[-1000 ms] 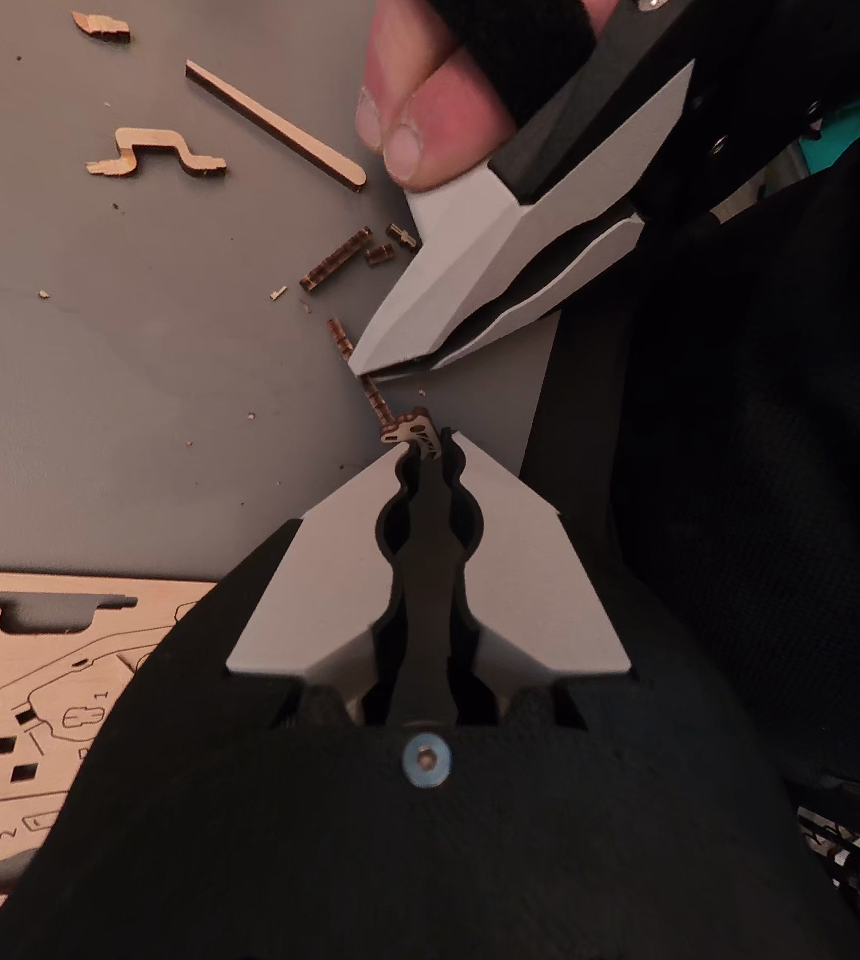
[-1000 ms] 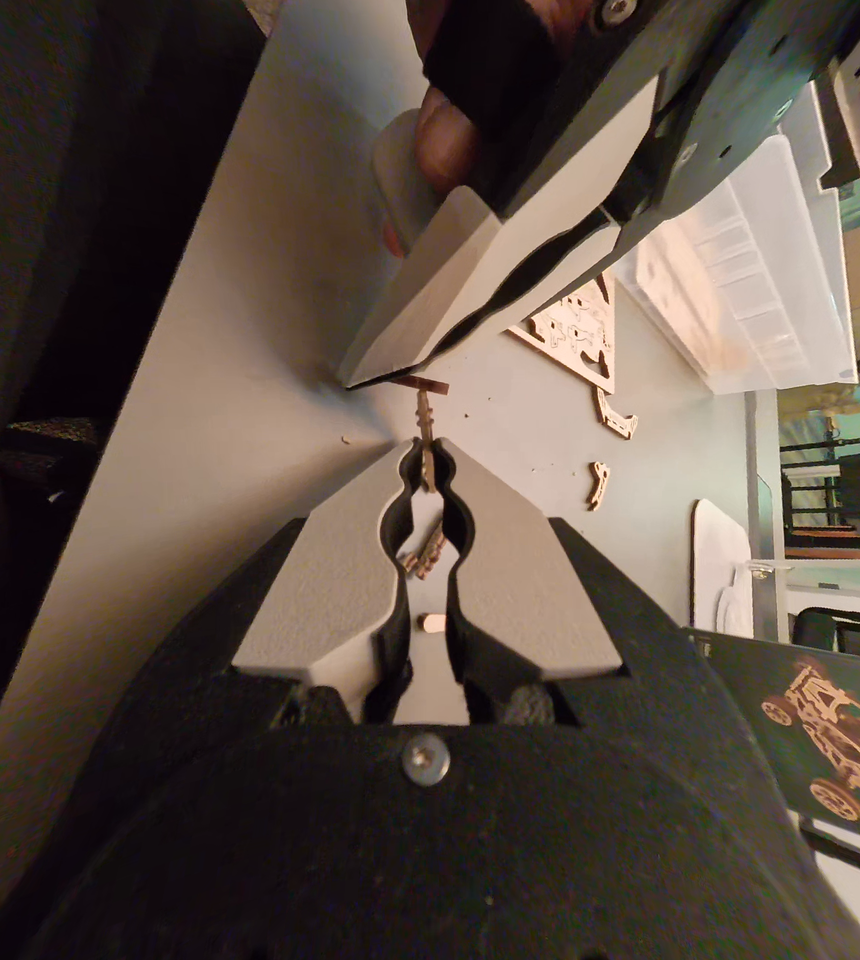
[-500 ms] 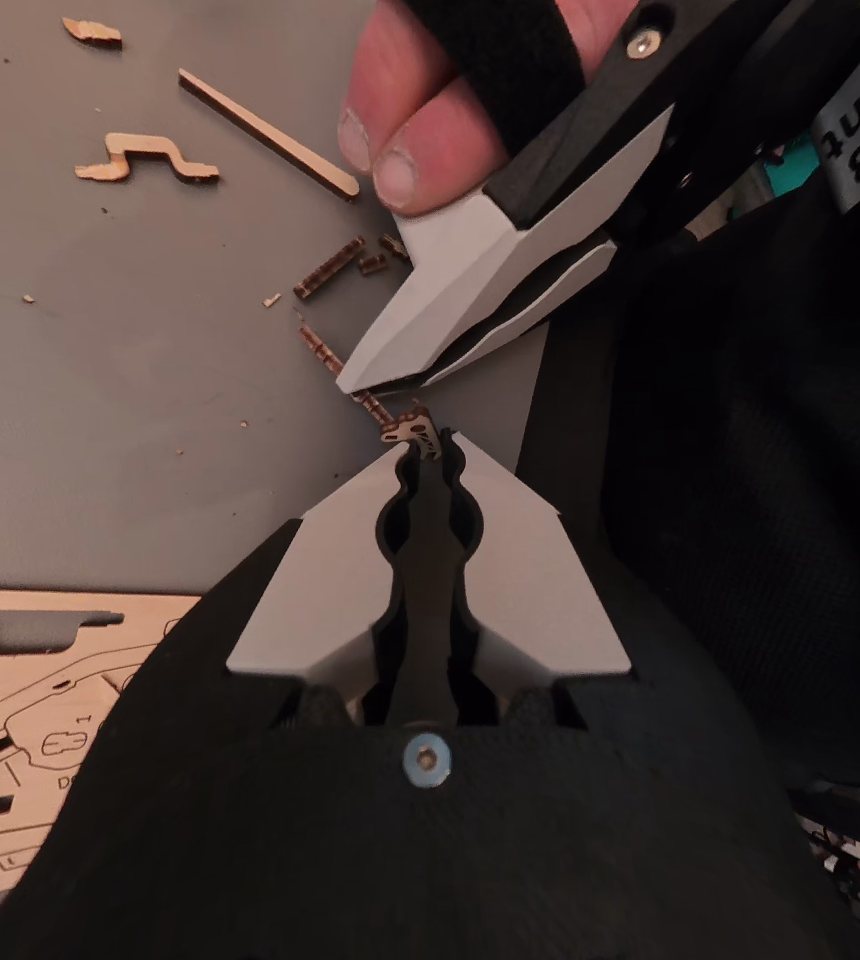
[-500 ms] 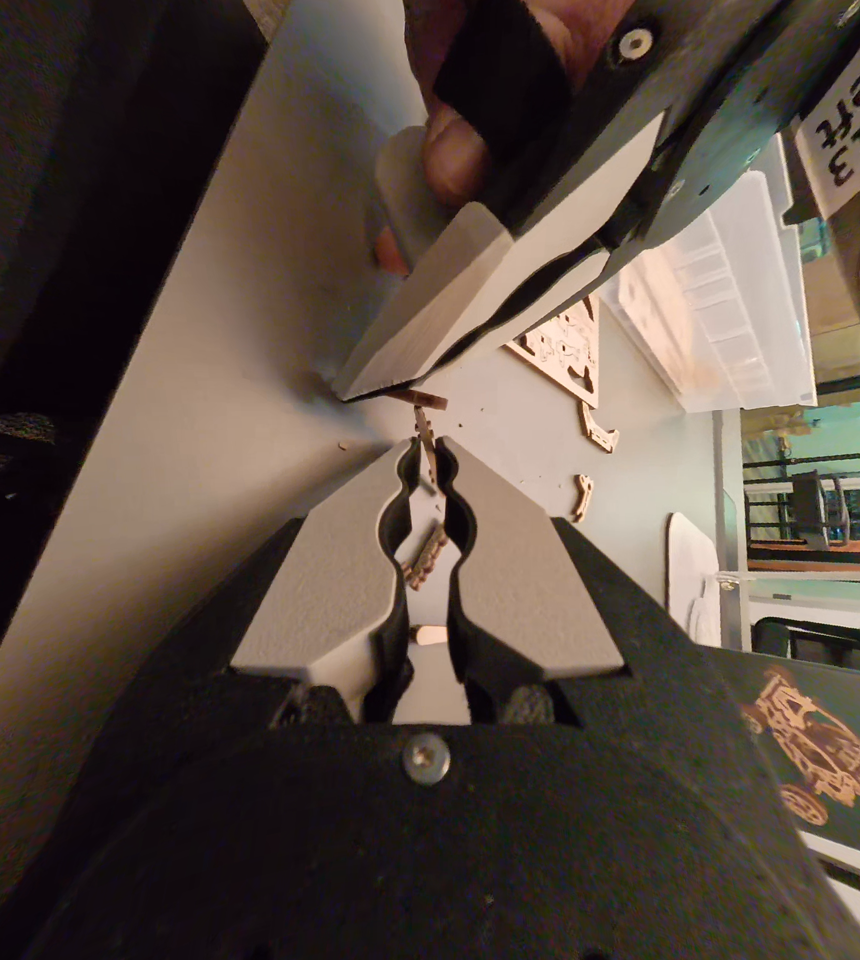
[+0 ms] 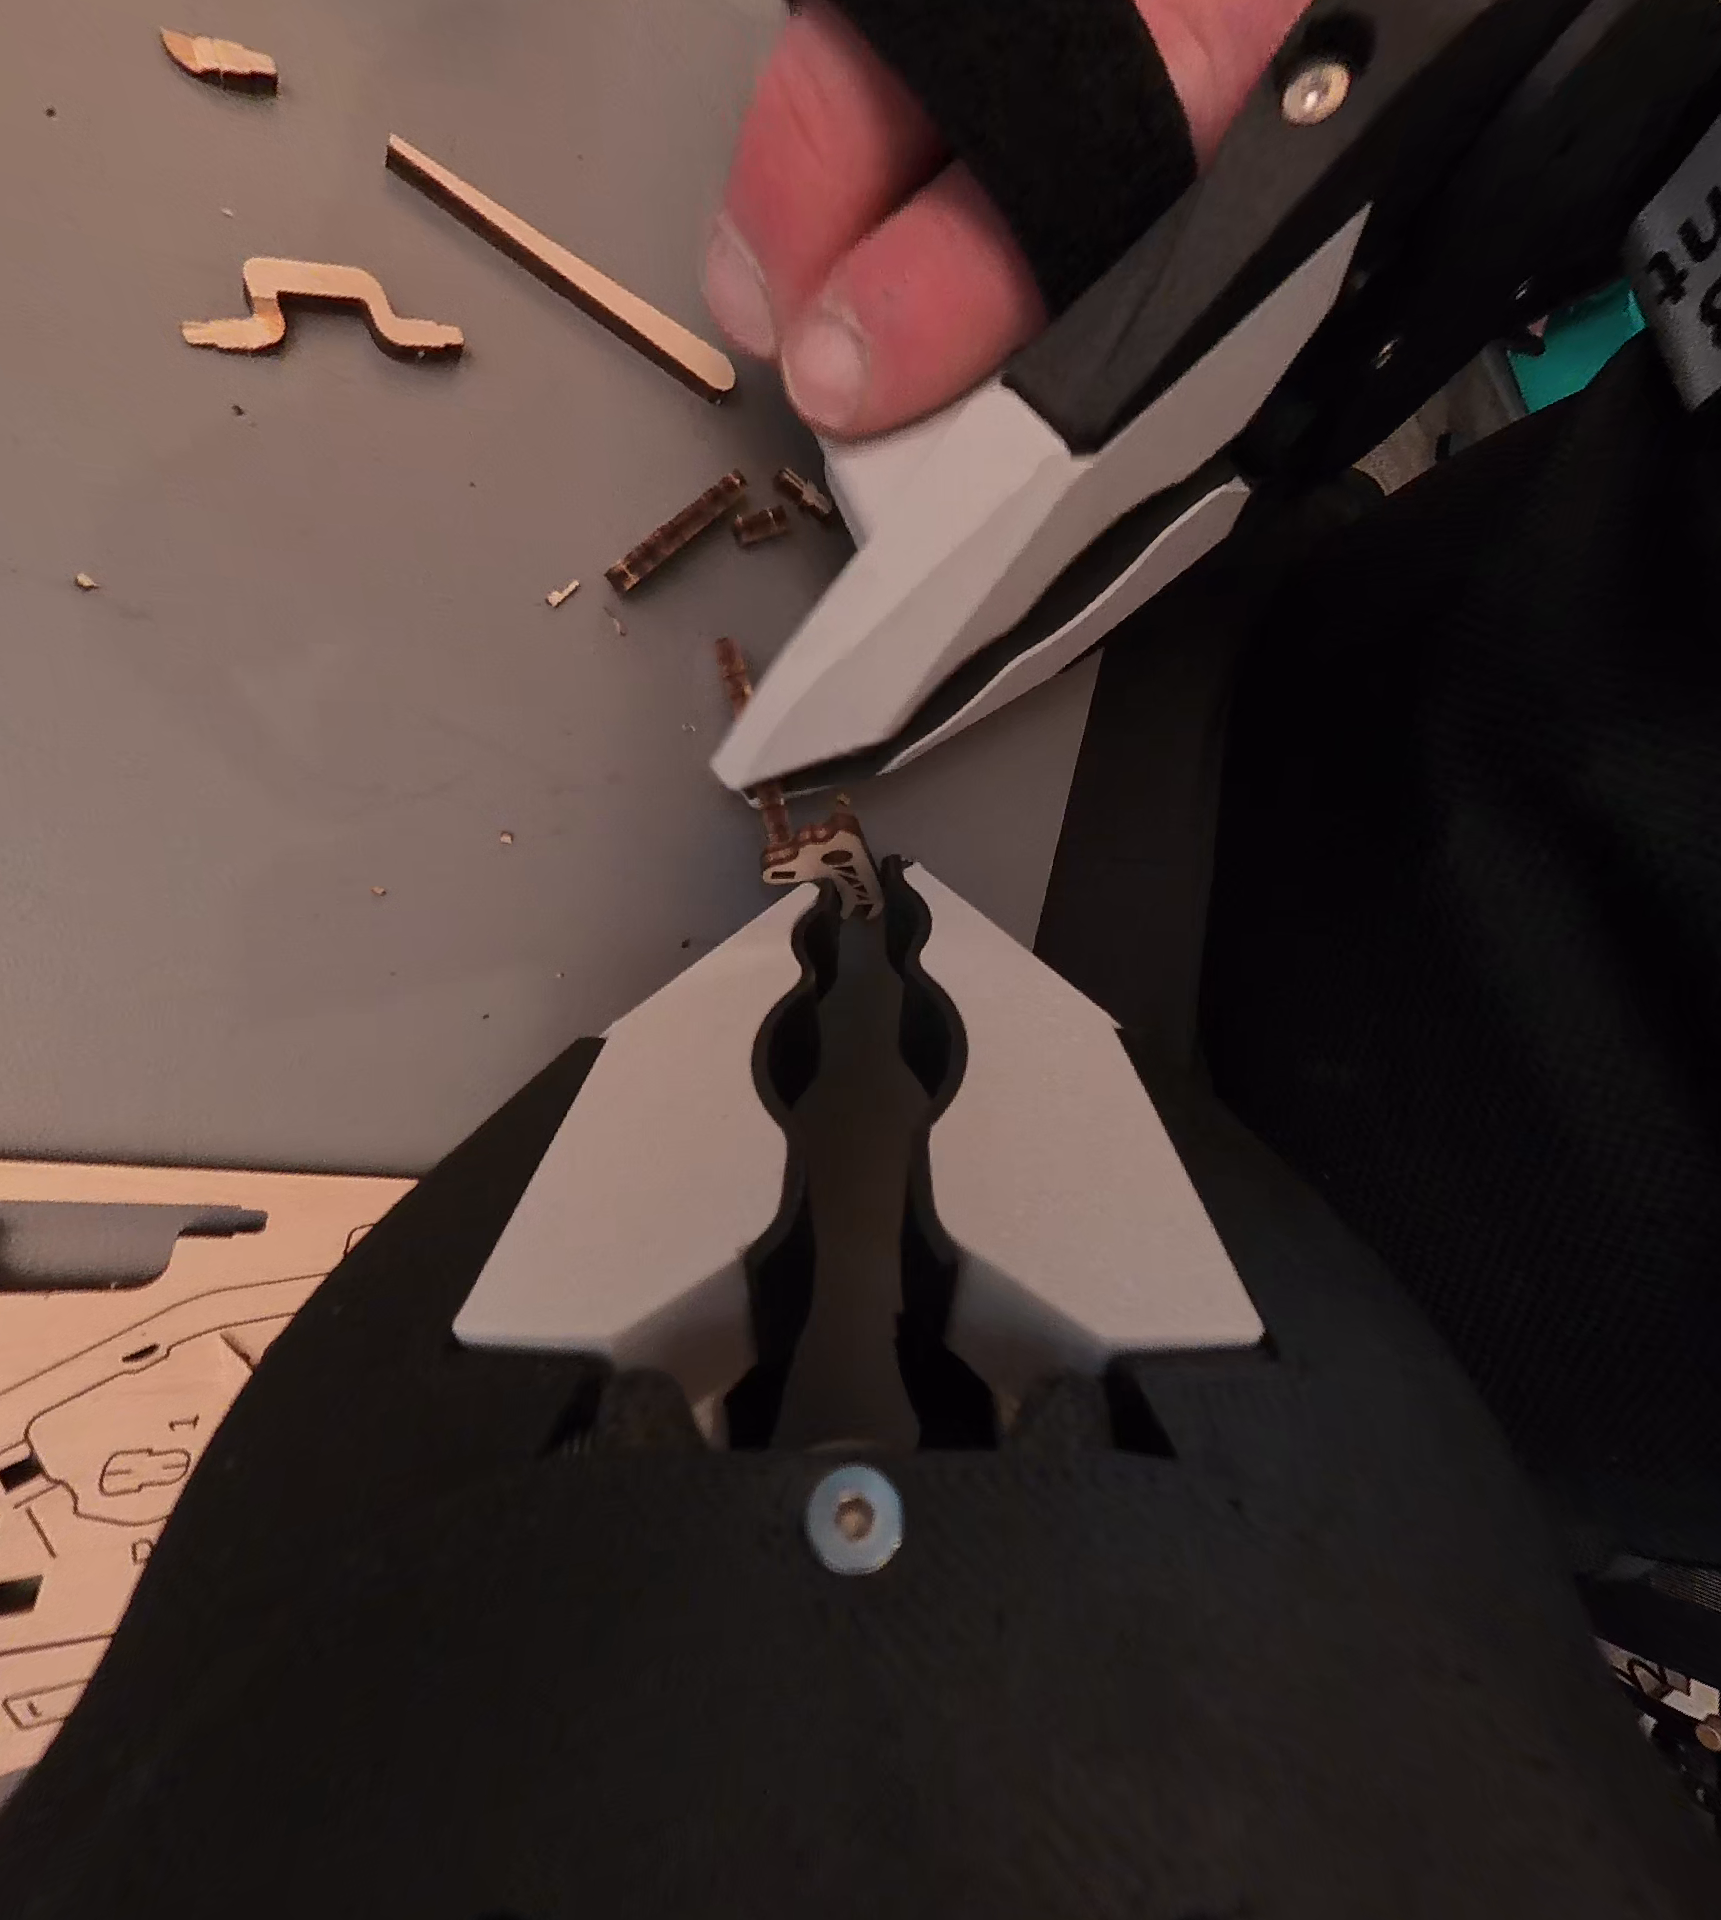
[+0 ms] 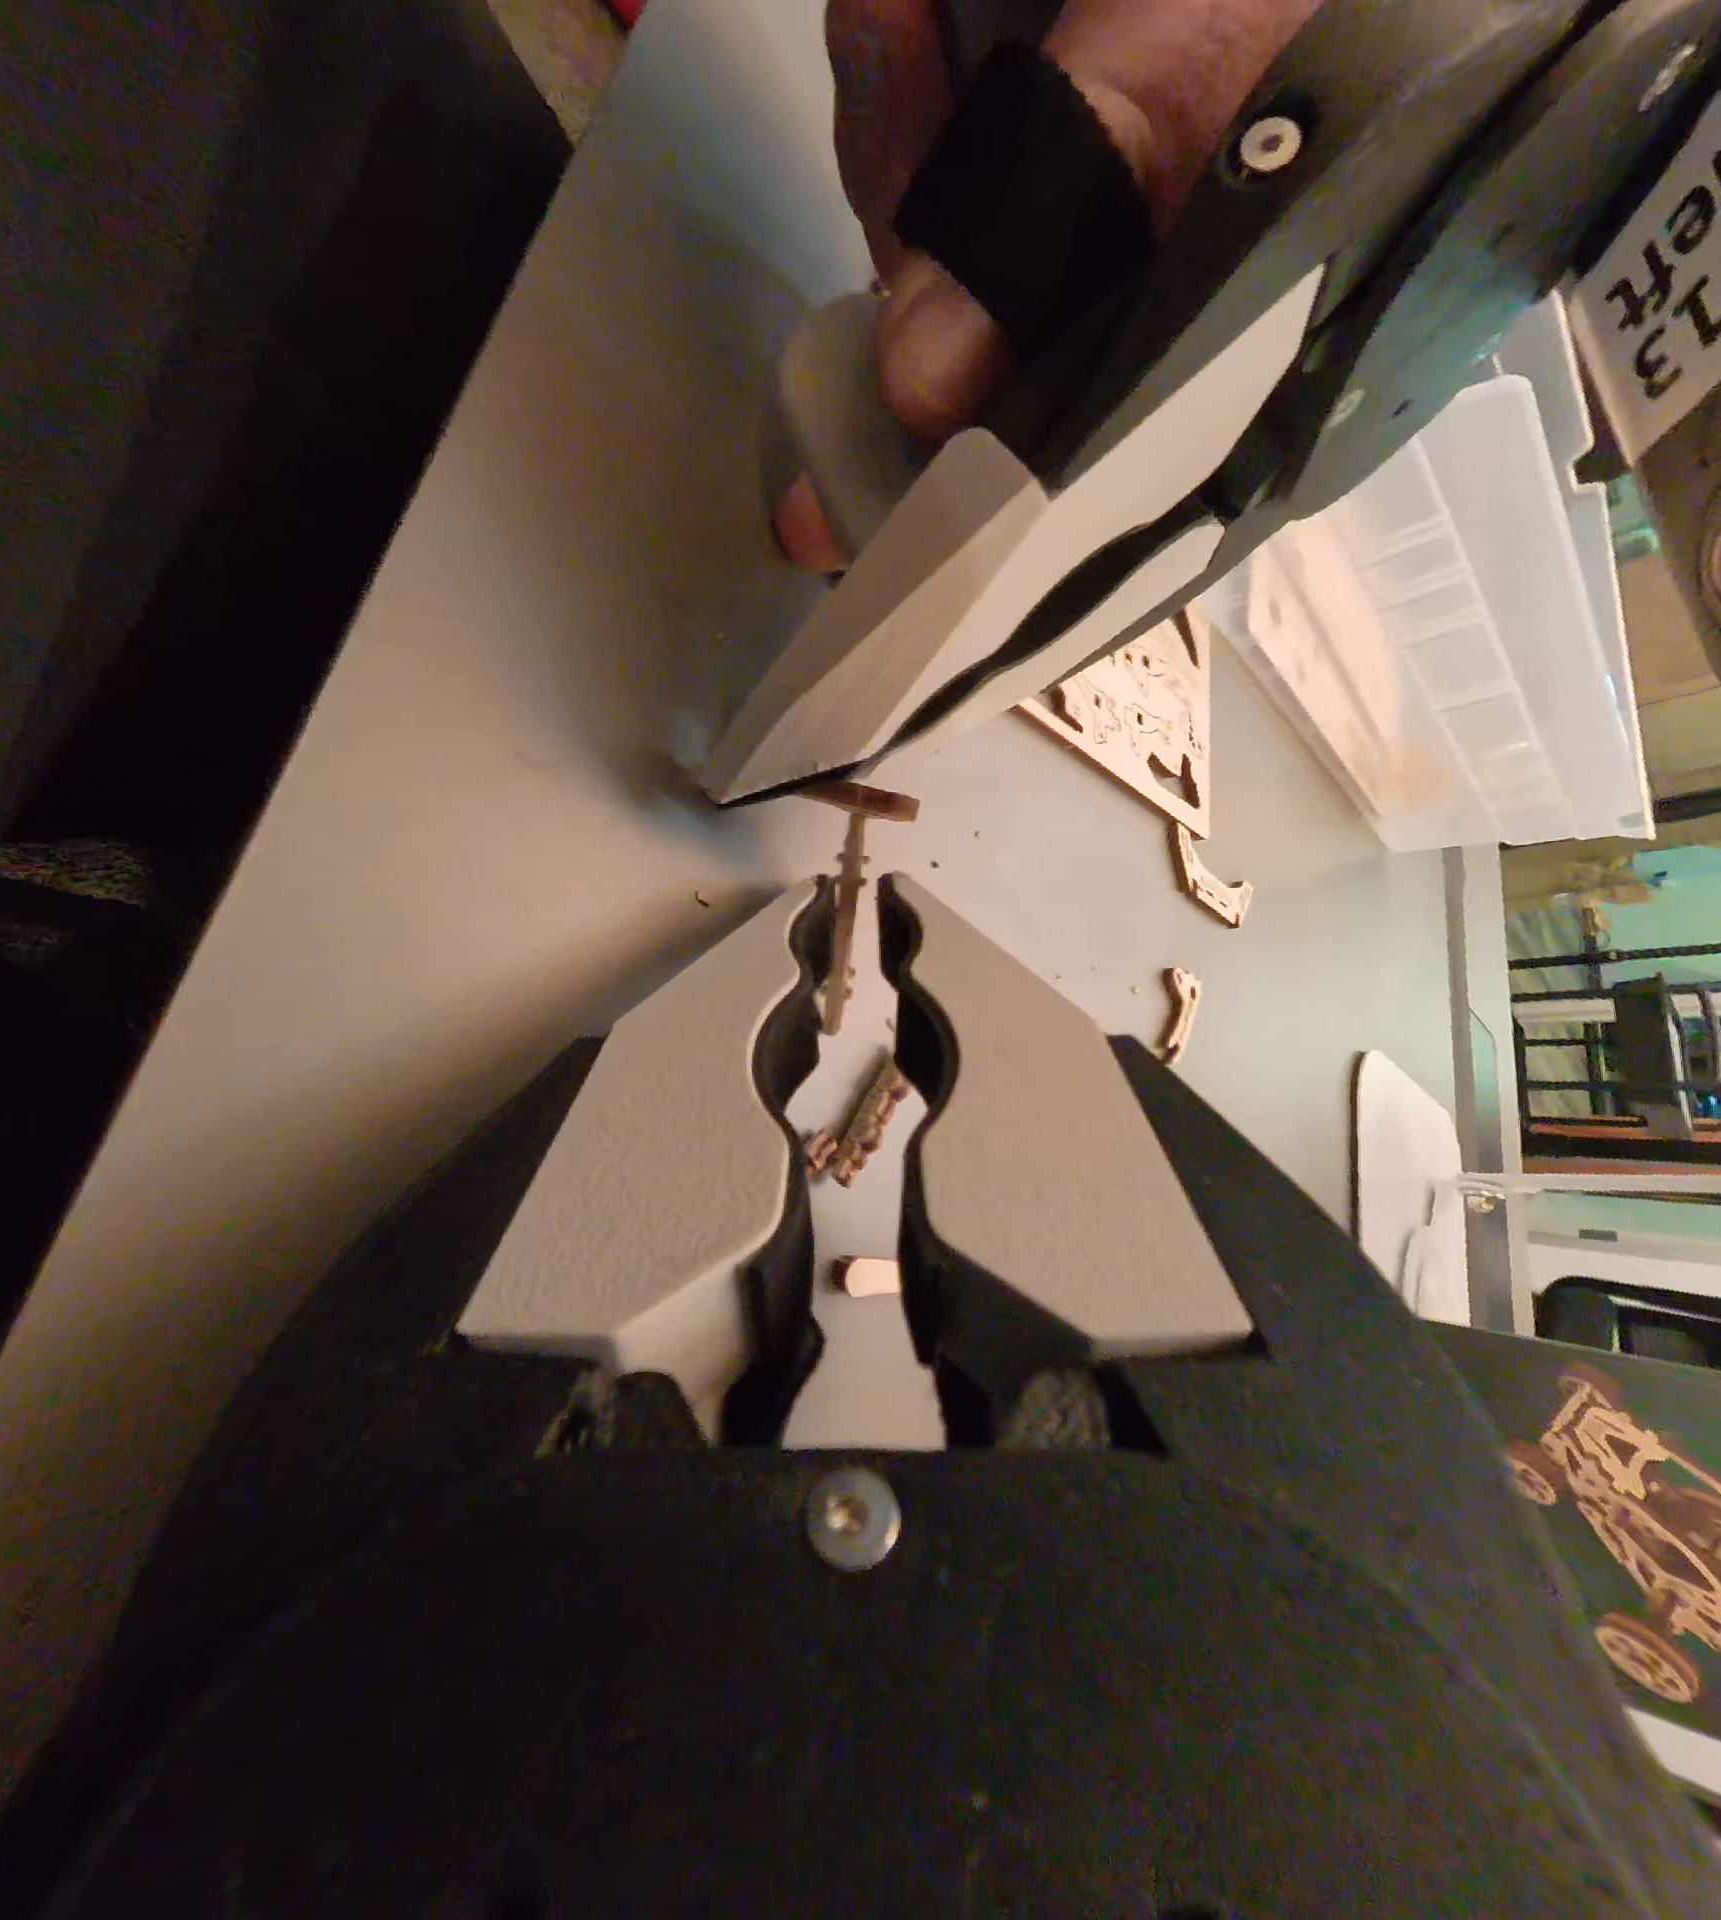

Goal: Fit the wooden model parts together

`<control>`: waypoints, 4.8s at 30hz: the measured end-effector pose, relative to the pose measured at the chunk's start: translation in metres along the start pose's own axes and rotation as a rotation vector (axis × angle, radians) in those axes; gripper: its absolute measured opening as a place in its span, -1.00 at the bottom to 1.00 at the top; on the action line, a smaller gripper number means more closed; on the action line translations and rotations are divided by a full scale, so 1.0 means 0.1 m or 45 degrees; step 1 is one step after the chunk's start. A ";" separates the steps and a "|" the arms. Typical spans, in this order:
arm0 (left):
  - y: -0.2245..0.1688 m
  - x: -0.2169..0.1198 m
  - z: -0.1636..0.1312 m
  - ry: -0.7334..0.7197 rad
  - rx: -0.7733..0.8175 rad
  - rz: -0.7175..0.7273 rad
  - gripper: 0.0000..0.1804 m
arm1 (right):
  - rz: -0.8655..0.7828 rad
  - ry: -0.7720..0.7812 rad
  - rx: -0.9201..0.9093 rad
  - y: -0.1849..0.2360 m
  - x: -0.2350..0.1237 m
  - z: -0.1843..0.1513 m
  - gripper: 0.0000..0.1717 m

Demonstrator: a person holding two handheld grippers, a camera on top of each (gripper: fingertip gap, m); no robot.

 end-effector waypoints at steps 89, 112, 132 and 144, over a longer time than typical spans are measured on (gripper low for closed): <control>-0.03 -0.09 0.04 -0.327 0.077 0.144 -0.79 | -0.253 0.148 0.057 -0.16 -0.01 0.05 -0.99; -0.10 -0.26 0.11 -0.418 0.144 0.560 -0.67 | -0.166 0.001 0.481 -0.38 -0.10 -0.12 -0.99; -0.16 -0.32 0.38 -0.416 0.547 0.569 -0.84 | 0.018 -0.205 0.955 -0.73 -0.19 -0.21 -0.98; -0.29 -0.34 0.37 -0.352 0.682 0.566 -0.95 | 0.241 -0.231 0.930 -0.73 -0.18 -0.18 -0.98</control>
Point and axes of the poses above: each gripper's, where its closed fingertips meet, x out along the fingers, z out of its top, y = z × x across the jaws, the point moved 10 cm from there along -x, back along the fingers, and after that the axes turned 5 degrees about -y, right-handed, at the moved point
